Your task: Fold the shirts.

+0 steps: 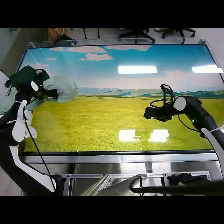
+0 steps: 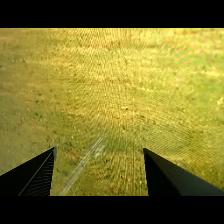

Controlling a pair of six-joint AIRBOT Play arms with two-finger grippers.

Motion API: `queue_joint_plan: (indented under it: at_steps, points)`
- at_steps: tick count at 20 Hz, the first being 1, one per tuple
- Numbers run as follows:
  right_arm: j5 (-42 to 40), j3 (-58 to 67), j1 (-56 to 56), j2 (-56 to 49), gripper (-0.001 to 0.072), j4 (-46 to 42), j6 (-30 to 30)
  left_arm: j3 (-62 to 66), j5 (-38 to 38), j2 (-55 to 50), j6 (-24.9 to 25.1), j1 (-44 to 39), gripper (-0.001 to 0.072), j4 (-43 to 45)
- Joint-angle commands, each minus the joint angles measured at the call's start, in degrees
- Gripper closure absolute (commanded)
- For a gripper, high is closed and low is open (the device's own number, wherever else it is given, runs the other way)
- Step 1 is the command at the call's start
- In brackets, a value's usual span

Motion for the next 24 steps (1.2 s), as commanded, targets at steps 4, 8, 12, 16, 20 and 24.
queue_joint_plan:
  at_steps: [4, 8, 12, 16, 20, 24]
  points:
    - [0.0, 0.0, 0.0, -0.2, 0.0157, 0.2, 0.0, 11.4, -13.7, -8.5, 0.1, -1.7, 0.0694, -0.7]
    - [0.2, 0.0, 0.0, 0.0, 0.0453, 1.4, -1.6, 21.3, -22.1, -7.0, 4.3, -4.0, 0.0696, -15.2]
    - [0.8, 1.0, 0.0, 1.5, 0.0487, 1.3, -1.7, 26.6, -28.0, 1.9, 6.3, -9.2, 0.0696, -29.0]
    - [1.6, 3.0, -1.9, 5.9, 0.0486, 1.1, -1.7, 16.3, -29.8, 14.0, 6.3, -18.1, 0.0695, -34.0]
    - [7.0, 3.0, -7.9, 10.4, 0.0483, 1.0, -4.2, 0.1, -29.4, 19.9, 5.9, -30.0, 0.0694, -33.9]
    - [8.6, 2.8, -10.4, 10.7, 0.0380, 1.3, -5.9, -8.9, -22.2, 20.5, 6.0, -39.9, 0.0687, -33.3]
